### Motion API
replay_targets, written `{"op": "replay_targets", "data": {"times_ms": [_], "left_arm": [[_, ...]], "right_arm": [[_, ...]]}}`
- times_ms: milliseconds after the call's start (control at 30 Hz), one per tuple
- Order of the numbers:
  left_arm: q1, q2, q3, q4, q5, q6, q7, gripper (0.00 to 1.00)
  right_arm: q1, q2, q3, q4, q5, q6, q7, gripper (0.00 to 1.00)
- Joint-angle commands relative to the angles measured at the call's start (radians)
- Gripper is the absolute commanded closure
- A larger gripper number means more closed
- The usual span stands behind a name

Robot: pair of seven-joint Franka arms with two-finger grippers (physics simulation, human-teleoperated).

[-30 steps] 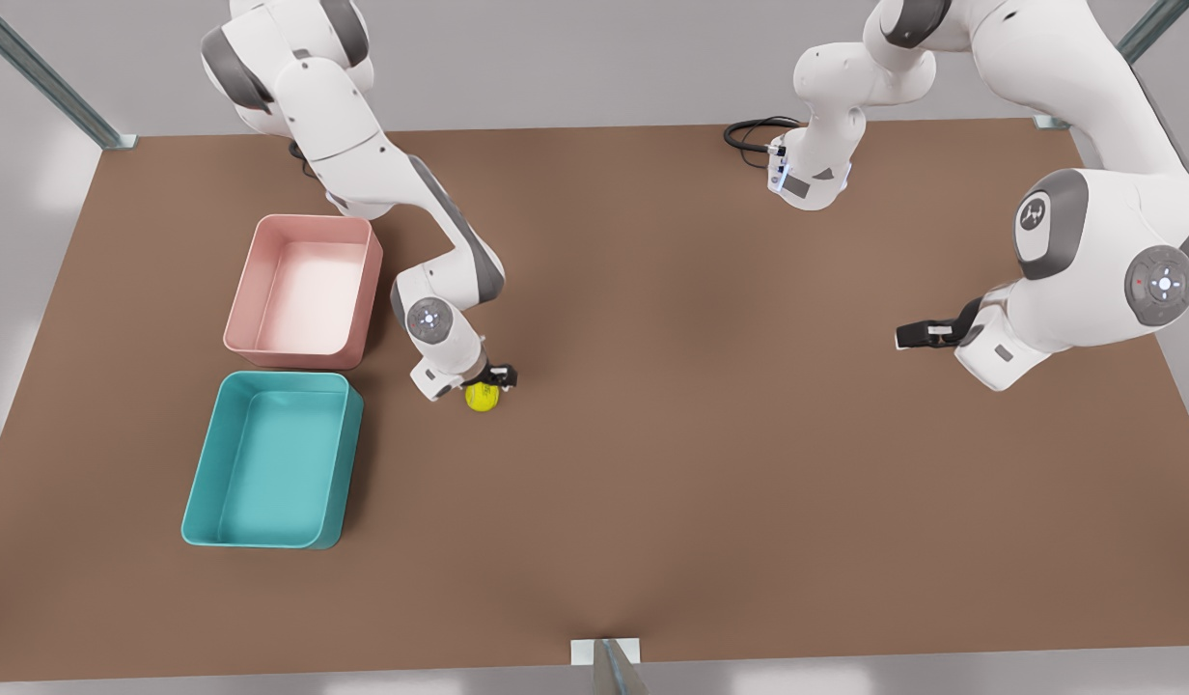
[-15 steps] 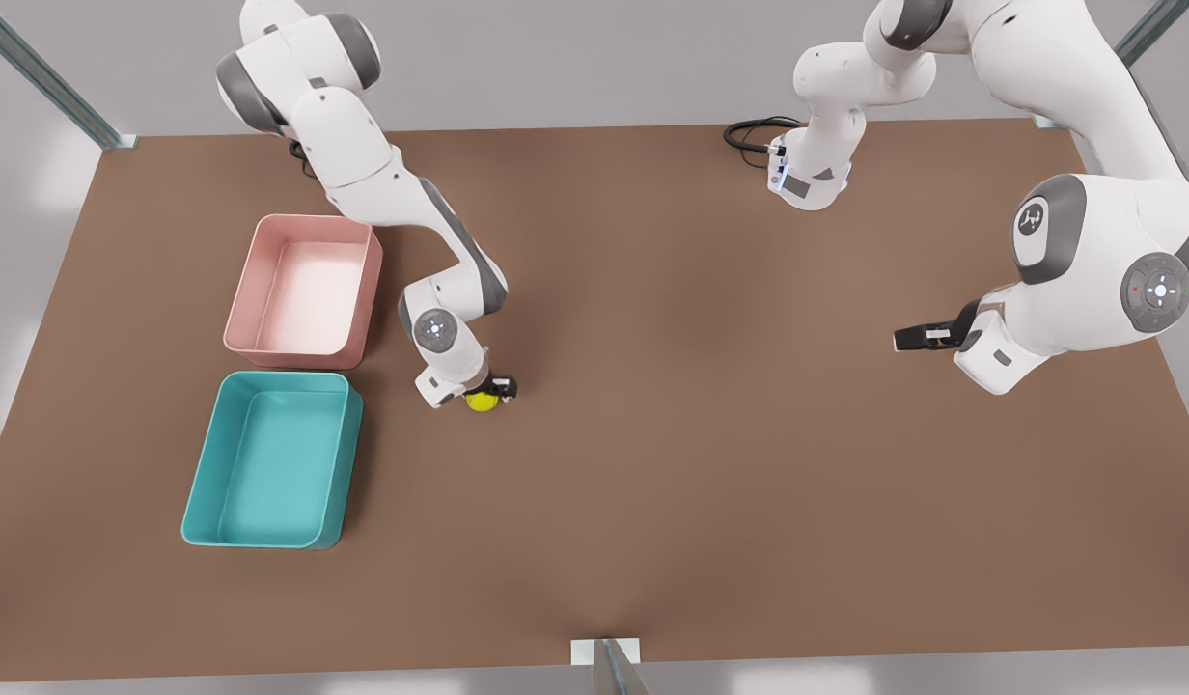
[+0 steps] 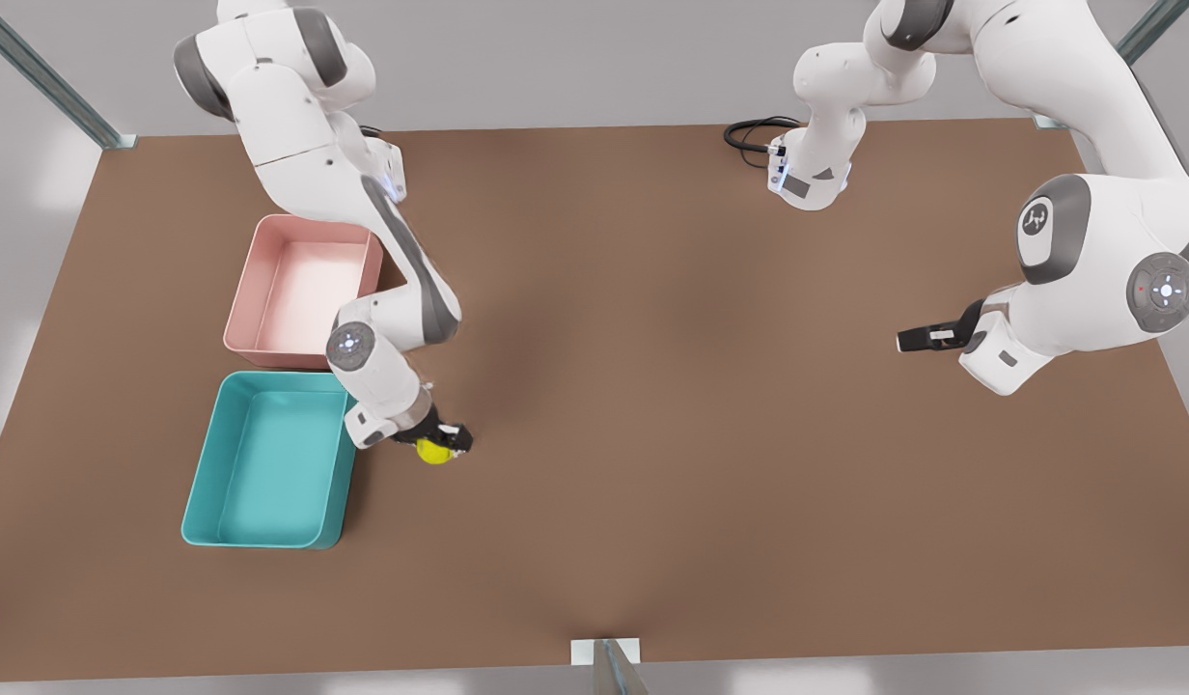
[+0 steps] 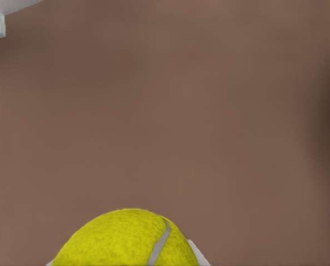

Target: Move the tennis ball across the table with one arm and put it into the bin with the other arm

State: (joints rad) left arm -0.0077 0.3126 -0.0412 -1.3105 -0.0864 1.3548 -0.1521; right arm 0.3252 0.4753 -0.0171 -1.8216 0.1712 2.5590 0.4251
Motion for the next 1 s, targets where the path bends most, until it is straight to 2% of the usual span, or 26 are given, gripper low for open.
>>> {"op": "replay_targets", "data": {"times_ms": [0, 133, 200, 267, 300, 333, 533, 600, 667, 733, 767, 800, 867, 967], "left_arm": [[0.0, -0.001, 0.0, 0.001, 0.001, -0.002, -0.01, 0.0], [0.005, 0.002, 0.0, -0.001, -0.001, -0.002, -0.012, 0.0], [0.005, 0.006, 0.0, -0.001, 0.001, -0.002, -0.012, 0.0], [0.005, 0.005, 0.0, -0.001, 0.001, -0.002, -0.012, 0.0], [0.005, 0.006, 0.0, 0.001, 0.001, -0.002, -0.012, 0.0], [0.005, 0.005, 0.0, 0.001, 0.001, -0.002, -0.012, 0.0], [0.005, 0.006, 0.0, 0.001, -0.001, -0.002, -0.014, 0.0], [0.005, 0.005, 0.0, 0.002, 0.001, -0.002, -0.012, 0.0], [0.005, 0.0, -0.002, 0.005, 0.002, -0.032, -0.01, 0.0], [0.005, -0.001, -0.002, 0.008, -0.001, -0.043, -0.012, 0.0], [0.005, -0.001, -0.002, 0.01, -0.001, -0.051, -0.012, 0.0], [0.003, -0.001, -0.003, 0.01, -0.001, -0.056, -0.014, 0.0], [0.003, -0.001, -0.003, 0.01, -0.001, -0.059, -0.014, 0.0], [0.005, 0.002, -0.003, 0.007, -0.003, -0.059, -0.014, 0.0]], "right_arm": [[-0.083, -0.023, -0.003, 0.05, -0.022, -0.278, -0.374, 0.49], [-0.345, -0.038, -0.024, 0.056, -0.033, -0.375, -0.667, 0.49], [-0.354, -0.009, -0.11, 0.051, -0.108, -0.402, -0.763, 0.49], [-0.357, 0.011, -0.119, 0.035, -0.108, -0.43, -0.758, 0.49], [-0.354, 0.017, -0.119, 0.021, -0.108, -0.441, -0.758, 0.45], [-0.354, 0.023, -0.119, 0.021, -0.108, -0.441, -0.766, 0.0], [-0.347, 0.035, -0.116, 0.025, -0.107, -0.439, -0.75, 0.0], [-0.345, 0.023, -0.109, 0.103, -0.091, -0.485, -0.755, 0.0], [-0.287, 0.025, -0.11, 0.358, -0.082, -0.823, -0.575, 0.0], [-0.258, 0.005, -0.113, 0.508, -0.148, -0.942, -0.577, 0.0], [-0.255, 0.011, -0.118, 0.634, -0.173, -1.092, -0.571, 0.0], [-0.249, -0.042, -0.109, 0.65, -0.216, -1.161, -0.572, 0.0], [-0.253, -0.25, -0.1, 0.49, -0.208, -1.166, -0.503, 0.0], [-0.268, -0.288, -0.096, 0.449, -0.187, -1.157, -0.5, 0.0]]}}
